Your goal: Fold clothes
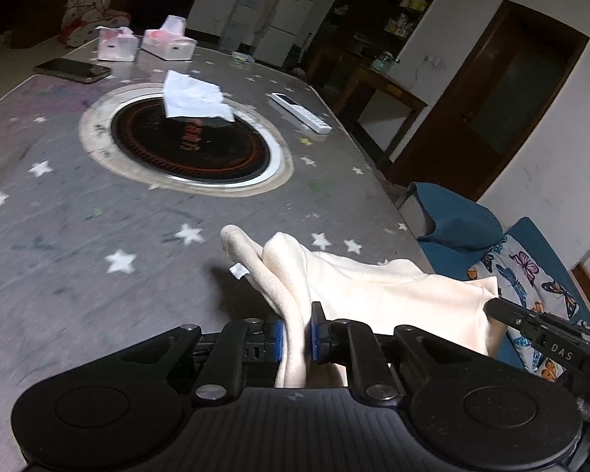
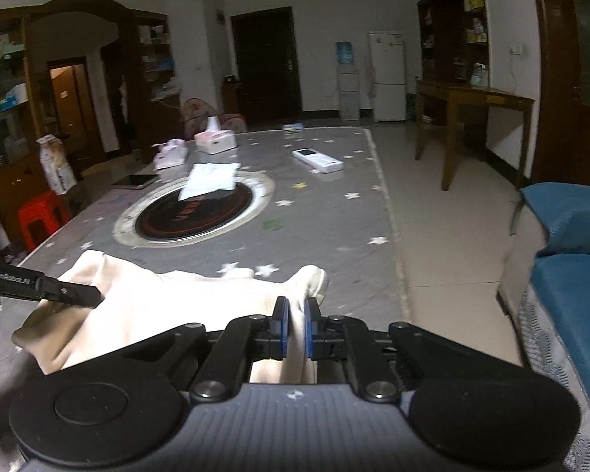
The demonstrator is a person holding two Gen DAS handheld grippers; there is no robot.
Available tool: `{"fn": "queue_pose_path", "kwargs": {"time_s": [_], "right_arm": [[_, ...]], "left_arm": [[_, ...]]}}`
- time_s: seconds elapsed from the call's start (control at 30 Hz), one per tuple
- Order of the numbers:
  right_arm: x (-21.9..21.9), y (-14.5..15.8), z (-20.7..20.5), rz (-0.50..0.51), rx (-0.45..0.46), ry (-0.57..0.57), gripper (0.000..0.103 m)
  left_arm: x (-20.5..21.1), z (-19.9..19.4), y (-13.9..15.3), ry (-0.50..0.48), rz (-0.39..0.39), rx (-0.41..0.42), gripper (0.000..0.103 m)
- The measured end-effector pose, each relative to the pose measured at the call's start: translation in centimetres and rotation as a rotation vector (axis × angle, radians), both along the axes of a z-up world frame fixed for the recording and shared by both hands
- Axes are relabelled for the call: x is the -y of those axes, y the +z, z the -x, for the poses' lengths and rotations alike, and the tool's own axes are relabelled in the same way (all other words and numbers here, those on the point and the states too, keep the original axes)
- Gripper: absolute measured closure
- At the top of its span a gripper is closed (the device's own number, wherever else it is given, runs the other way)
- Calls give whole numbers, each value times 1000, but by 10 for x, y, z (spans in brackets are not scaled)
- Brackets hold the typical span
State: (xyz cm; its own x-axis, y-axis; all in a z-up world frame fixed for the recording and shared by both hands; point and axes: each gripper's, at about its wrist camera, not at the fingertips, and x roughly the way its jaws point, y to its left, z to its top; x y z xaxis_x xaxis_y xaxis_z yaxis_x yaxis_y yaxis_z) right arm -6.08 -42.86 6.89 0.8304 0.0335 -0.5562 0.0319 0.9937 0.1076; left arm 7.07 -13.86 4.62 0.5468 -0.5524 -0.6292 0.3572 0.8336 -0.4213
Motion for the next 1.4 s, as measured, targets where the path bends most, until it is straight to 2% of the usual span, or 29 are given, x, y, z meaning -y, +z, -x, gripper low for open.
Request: {"fn": "queue_pose_path", "kwargs": {"time_s": [0.23, 0.43, 0.57, 0.7, 0.77, 0.87, 1.07, 1.4], "right_arm": [[25, -11, -16, 3, -12, -57, 96], [40, -34, -31, -5, -65, -92, 96], [45, -43, -34, -1, -99, -113, 93], [44, -41, -34, 22, -102, -124, 88], [42, -37, -32, 30, -88, -116, 88], [36, -31, -32, -16, -70, -79, 88], [20, -35, -45, -106, -79, 4, 88], [6, -55, -71, -130, -89, -5, 88]], "left_arm": [[29, -18, -8, -32, -12, 4, 89], [34, -28, -26, -28, -63, -27, 88], [28, -30, -32, -15, -96, -40, 75], [24, -30, -23, 8, -118, -3, 65], [23, -30, -18, 23, -132, 19, 65], [21, -29, -10, 38, -148, 51, 68], [48, -32, -1, -51, -113, 78, 72], [89, -58, -22, -108, -125, 54, 73]]}}
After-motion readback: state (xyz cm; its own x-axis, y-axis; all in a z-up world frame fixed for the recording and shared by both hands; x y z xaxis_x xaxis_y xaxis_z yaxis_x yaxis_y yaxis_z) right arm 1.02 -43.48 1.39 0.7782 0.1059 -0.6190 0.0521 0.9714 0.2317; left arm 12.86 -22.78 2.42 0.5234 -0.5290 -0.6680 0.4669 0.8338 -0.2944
